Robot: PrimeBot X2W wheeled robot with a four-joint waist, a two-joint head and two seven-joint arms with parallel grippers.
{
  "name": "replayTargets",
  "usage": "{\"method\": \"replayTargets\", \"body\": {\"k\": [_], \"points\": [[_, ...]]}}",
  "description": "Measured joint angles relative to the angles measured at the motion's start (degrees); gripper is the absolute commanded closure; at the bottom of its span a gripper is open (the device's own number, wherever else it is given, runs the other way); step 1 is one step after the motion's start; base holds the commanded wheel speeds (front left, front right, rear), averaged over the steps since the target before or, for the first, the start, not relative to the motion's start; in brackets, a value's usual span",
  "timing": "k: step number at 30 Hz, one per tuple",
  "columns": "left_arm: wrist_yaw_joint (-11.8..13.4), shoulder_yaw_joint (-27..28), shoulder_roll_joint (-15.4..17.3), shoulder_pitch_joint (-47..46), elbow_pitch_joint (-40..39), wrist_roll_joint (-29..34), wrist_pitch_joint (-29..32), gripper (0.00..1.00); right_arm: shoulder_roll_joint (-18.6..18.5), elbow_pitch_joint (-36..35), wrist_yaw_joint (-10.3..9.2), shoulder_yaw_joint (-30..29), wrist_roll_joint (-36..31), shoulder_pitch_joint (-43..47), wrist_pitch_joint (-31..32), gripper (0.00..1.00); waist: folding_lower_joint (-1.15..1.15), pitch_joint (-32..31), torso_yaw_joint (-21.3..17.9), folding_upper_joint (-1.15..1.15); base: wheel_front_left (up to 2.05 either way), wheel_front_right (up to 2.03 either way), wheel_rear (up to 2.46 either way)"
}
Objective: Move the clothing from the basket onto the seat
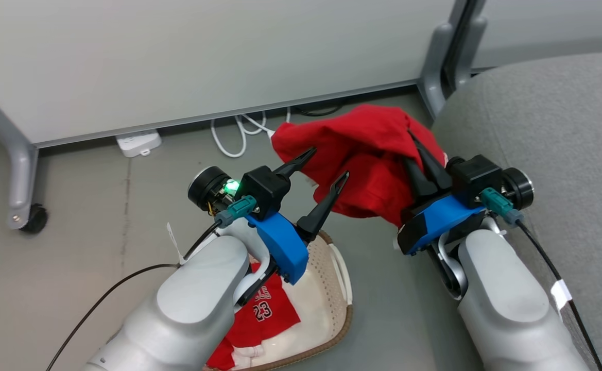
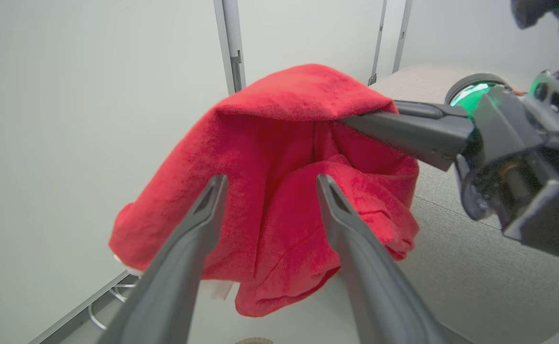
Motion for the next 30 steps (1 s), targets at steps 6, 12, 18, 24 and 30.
{"method": "replayTargets", "body": {"k": [6,12,18,24,30], "points": [[0.49,-0.6,0.82,-0.16,-1.2,0.51,0.32,0.0,-0.3,-2.87,0.0,-3.39,-0.46,-0.07,0.01,1.0,0.0,1.58,-4.06,0.0,0.0,0.0,0.0],[0.65,-1.69,1.6,-0.31,-2.46,0.96,0.83,0.0,-0.35,-5.65,0.0,-7.24,-0.46,0.2,0.01,1.0,0.0,3.12,-8.44,0.0,0.0,0.0,0.0],[0.59,-3.12,1.81,-0.29,-3.76,1.35,1.45,0.0,-0.37,-9.1,0.0,-10.99,-0.45,2.5,0.0,1.0,0.0,4.24,-12.71,0.0,0.0,0.0,0.0],[0.58,-4.3,2.16,0.0,-5.0,1.51,2.08,0.0,-0.67,-11.88,0.0,-14.44,-0.26,5.87,0.0,1.0,0.0,5.25,-16.32,0.0,0.0,0.0,0.0],[0.56,-5.32,2.25,0.4,-6.21,1.33,2.68,0.0,-0.74,-13.89,0.0,-17.95,0.59,8.84,0.0,1.0,0.0,6.1,-19.63,0.0,0.0,0.0,0.0]]}}
